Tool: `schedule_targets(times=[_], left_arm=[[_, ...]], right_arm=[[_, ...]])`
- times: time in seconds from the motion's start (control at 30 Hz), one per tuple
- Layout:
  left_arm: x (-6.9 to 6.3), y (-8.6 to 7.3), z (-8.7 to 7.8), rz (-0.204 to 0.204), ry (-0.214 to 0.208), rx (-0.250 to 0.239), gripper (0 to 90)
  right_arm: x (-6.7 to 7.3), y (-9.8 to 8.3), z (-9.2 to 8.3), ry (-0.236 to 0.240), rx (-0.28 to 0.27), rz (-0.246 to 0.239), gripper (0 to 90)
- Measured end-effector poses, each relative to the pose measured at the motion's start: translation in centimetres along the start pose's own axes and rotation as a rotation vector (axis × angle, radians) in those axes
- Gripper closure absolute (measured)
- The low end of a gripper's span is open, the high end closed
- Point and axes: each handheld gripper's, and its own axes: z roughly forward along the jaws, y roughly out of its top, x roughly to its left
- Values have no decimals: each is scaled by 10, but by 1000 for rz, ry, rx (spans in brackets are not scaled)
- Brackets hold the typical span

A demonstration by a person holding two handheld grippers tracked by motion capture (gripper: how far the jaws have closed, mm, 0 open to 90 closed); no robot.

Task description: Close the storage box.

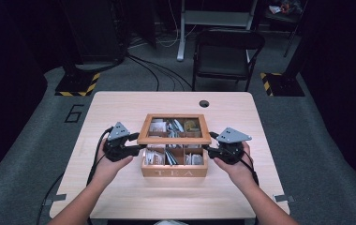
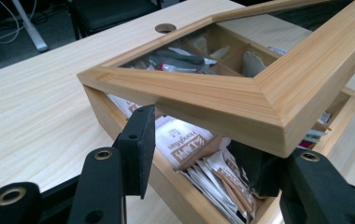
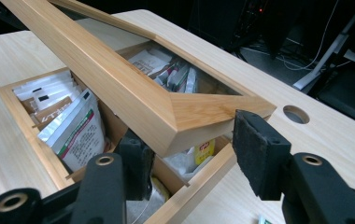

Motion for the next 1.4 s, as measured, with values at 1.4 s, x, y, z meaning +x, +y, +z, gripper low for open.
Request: schedule_targets(times=[1.4], left_arm=[[-21, -29, -2, -45, -60, 47, 494]], right_arm=[[14, -35, 3, 73, 75, 92, 488]])
